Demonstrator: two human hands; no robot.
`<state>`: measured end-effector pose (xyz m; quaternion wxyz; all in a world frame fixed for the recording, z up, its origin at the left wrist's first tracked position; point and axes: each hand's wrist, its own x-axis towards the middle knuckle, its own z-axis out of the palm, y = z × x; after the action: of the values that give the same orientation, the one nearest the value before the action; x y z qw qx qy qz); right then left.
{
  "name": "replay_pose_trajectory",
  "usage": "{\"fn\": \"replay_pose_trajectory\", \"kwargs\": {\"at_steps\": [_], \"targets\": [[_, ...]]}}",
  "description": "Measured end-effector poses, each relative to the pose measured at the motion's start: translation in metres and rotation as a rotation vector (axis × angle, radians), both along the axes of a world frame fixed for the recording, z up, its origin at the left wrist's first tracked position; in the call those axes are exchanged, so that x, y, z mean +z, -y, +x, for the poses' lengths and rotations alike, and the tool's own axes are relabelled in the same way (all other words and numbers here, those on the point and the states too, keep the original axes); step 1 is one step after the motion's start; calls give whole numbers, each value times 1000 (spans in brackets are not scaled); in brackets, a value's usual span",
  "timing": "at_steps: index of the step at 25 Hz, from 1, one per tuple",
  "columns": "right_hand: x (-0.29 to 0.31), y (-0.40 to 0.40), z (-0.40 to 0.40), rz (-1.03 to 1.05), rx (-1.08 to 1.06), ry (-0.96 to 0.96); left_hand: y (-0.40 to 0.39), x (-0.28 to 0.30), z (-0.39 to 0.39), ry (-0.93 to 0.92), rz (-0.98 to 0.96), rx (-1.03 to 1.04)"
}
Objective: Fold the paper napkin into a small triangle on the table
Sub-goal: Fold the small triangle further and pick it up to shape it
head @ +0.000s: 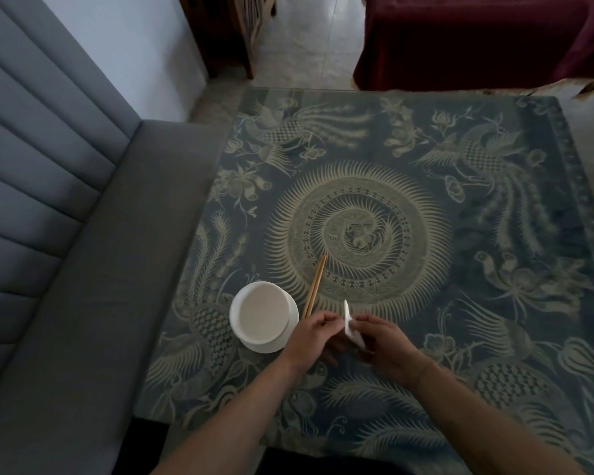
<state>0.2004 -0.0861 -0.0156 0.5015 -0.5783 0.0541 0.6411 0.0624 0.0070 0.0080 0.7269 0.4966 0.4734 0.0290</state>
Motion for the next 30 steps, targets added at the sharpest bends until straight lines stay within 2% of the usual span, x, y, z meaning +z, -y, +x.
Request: {"fn": "replay_pose_trajectory", "kwargs": {"at_steps": [3,8,11,12,16,19,23,26,28,30], "targets": [[-2,-5,-9,-13,-32,-64,2,-5,-8,56,116,-40],[-3,-12,-19,-28,100,206,2,-16,-15,-19,468,-109],[-3,-14,-19,-37,60,93,4,-22,-15,-99,650,-139],[-3,-14,-17,-32,83,113,5,-23,-15,-145,711,-174],[-7,-21,-11,-78,362,580,15,-27,-24,-248,1062,-431],[-10,-28,-10,-116,514,788,24,-31,-36,-280,1288,-633],[-12,-33,-18,-63,693,1048,28,-37,-44,-333,1348,-737],[-12,-32,-22,-54,739,1277,26,-39,-46,-362,1338,-758],[-13,-30,-20,-68,726,1342,24,-41,-45,-372,1327,-773],[-14,-28,-17,-100,690,1326,23,-42,-44,-373,1322,-800]]}}
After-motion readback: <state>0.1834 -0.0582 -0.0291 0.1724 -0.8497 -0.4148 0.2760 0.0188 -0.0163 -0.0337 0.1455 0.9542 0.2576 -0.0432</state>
